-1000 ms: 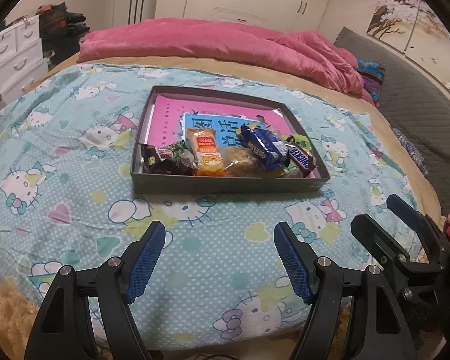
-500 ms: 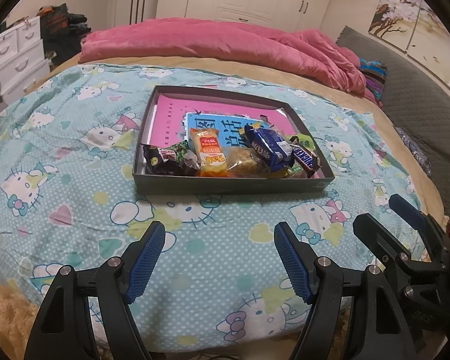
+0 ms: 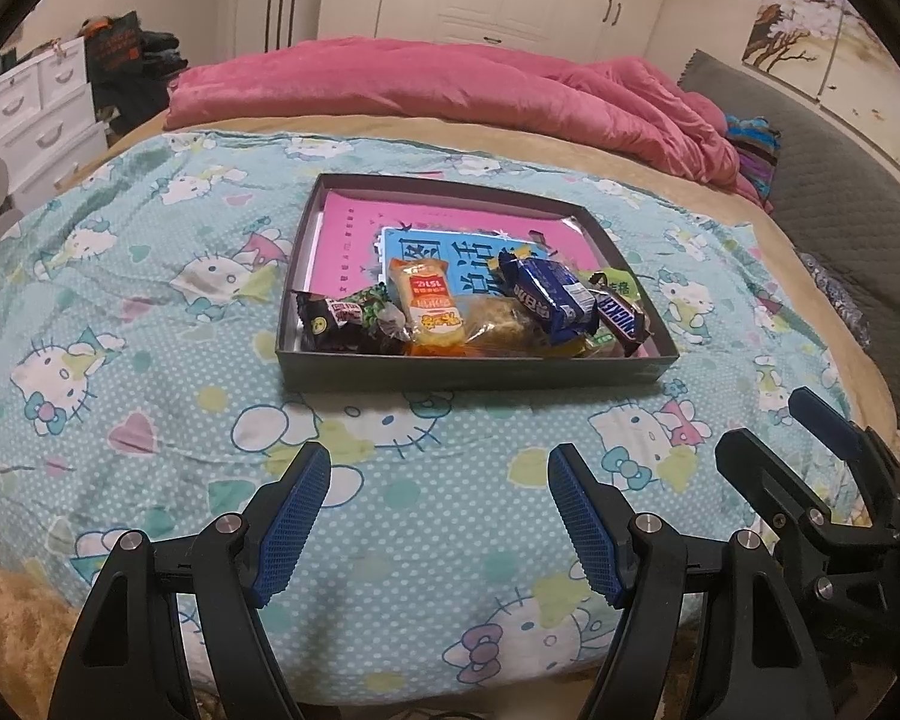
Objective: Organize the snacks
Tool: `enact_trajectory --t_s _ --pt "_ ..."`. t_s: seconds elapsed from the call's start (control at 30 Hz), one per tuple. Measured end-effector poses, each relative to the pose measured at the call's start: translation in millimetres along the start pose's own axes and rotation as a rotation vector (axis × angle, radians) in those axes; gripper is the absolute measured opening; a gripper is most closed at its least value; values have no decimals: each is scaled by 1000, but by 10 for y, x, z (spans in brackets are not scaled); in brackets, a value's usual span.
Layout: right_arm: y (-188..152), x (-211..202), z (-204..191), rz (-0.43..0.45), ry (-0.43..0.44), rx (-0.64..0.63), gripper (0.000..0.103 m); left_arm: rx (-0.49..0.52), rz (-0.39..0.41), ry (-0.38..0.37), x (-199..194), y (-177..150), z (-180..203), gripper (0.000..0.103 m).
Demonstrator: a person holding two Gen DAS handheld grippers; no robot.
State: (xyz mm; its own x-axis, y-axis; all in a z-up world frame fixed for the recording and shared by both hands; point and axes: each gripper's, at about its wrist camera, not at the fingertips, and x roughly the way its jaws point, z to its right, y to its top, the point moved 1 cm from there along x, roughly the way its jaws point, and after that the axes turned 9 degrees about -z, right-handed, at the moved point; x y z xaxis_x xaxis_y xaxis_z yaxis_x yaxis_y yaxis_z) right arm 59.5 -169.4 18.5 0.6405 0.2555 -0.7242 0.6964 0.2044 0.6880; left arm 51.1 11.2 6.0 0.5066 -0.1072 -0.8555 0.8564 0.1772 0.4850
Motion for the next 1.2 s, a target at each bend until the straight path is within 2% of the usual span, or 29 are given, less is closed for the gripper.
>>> enact_trajectory --t_s 1.2 --pt "1 4 42 -11 -1 18 101 11 0 12 10 -15 47 76"
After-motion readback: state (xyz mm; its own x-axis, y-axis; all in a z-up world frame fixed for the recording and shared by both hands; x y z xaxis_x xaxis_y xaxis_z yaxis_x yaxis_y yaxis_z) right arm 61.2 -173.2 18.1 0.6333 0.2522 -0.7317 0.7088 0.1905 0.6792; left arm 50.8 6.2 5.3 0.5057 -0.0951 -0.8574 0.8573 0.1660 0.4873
